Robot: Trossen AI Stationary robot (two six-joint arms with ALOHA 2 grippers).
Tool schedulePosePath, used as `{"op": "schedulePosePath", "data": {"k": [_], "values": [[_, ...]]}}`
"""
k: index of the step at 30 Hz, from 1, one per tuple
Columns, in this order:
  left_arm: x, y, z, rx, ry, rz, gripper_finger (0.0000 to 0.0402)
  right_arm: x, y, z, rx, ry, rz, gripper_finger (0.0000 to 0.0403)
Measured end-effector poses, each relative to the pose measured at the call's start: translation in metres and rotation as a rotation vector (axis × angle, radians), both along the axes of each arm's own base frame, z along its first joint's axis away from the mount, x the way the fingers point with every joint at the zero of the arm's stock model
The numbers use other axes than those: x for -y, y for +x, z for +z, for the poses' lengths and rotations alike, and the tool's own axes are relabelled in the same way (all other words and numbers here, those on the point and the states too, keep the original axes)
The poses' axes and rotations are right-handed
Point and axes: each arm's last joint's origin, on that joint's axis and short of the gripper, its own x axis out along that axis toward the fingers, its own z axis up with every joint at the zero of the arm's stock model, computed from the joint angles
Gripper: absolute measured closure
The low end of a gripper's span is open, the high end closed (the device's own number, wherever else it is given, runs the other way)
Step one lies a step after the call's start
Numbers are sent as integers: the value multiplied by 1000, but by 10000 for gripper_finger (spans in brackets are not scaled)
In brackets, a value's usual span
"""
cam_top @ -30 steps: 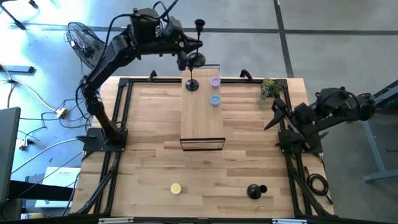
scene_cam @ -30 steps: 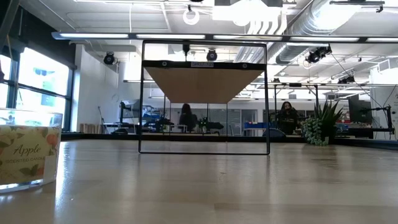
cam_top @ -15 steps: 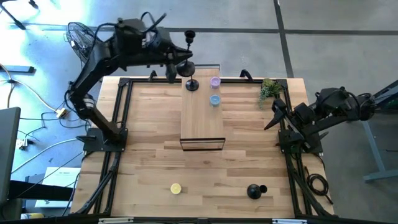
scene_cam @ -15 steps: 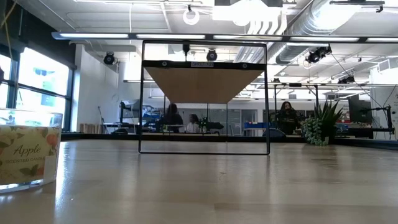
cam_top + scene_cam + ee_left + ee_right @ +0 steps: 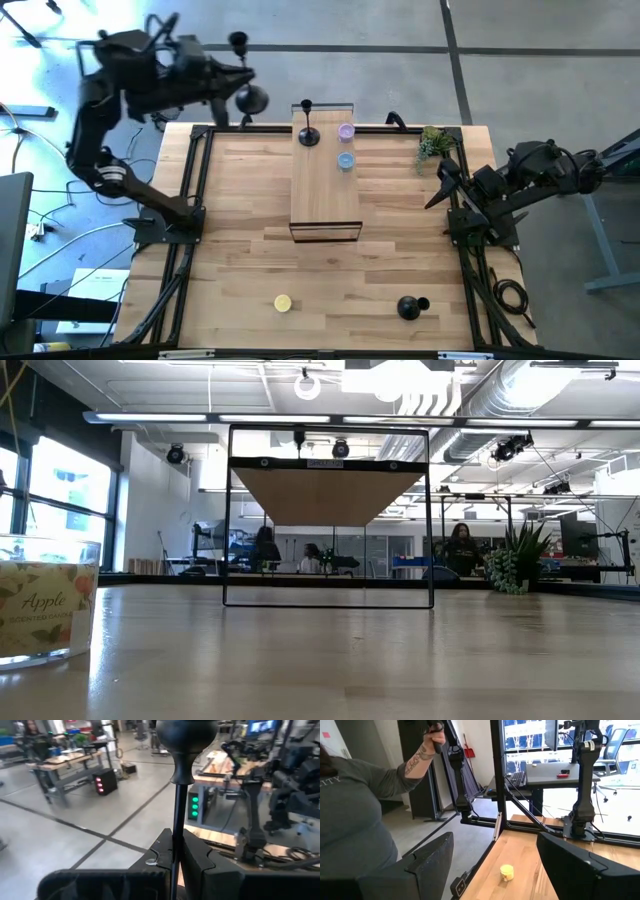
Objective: Pick & Place candle stick holders
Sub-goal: Put the left black candle holder on the shelf
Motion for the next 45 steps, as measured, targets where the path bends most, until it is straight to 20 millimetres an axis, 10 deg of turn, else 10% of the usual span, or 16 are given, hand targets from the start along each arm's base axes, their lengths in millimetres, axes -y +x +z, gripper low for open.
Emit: {"op": "schedulePosePath", "data": {"k": [11, 26, 36, 45], "values": [[18, -68, 5, 57, -23, 85, 394, 0, 0, 0, 0, 0, 0, 121], [32, -112, 1, 90, -64, 81, 394, 0, 0, 0, -4, 6, 0, 121], [28, -98, -27, 95, -40, 60, 394, 1, 2, -1, -8, 2, -50, 121], [25, -80, -98, 229, 9, -22, 394, -2, 13, -4, -41, -8, -50, 121]]}}
